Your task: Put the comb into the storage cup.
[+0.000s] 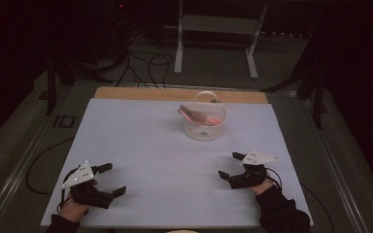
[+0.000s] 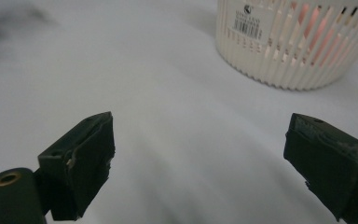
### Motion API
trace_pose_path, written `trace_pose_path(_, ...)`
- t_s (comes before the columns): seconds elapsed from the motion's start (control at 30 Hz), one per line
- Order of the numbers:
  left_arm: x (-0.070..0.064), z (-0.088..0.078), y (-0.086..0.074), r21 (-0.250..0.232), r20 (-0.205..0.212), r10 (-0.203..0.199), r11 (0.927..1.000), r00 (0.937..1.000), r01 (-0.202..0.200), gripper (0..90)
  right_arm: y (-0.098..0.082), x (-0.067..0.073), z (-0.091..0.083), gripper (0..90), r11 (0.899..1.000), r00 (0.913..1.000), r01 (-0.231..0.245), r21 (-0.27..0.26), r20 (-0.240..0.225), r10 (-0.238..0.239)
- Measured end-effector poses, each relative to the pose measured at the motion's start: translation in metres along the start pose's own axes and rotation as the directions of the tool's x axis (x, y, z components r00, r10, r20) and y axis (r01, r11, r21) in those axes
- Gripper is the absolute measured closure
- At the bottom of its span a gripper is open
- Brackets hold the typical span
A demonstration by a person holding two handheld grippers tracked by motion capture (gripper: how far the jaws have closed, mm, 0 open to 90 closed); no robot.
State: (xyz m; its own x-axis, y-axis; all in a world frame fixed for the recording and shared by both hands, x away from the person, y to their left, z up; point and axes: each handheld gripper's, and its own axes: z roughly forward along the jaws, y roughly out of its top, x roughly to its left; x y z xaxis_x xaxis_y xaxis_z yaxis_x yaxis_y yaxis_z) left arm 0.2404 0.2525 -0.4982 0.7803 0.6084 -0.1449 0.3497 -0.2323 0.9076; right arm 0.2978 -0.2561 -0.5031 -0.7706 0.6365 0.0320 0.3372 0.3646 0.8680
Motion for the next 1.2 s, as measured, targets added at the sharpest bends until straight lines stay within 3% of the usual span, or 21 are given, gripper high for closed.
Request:
trace_pose_path(0.67, 0.0, 0.001, 0.0, 0.0, -0.001, -0.001, 1.0, 1.0, 0.001, 0.2, -0.026, -0.002, -0.028, 8.5, 0.999, 0.9979, -0.029, 0.045, 0.059, 0.026)
trace_pose_path(0.93, 0.0, 0.0, 0.0, -0.002, 0.0, 0.0, 1.0, 1.0, 0.0, 0.2, -0.033, -0.009, -0.032, 8.5, 0.993, 0.9933, -0.079, 0.086, 0.091, 0.071)
trace_pose_path(1.2, 0.0, 0.0, -0.001, -0.002, -0.003, 0.0, 1.0, 1.0, 0.0, 0.2, -0.034, -0.012, -0.026, 8.5, 0.988, 0.9884, -0.074, 0.134, 0.141, 0.055)
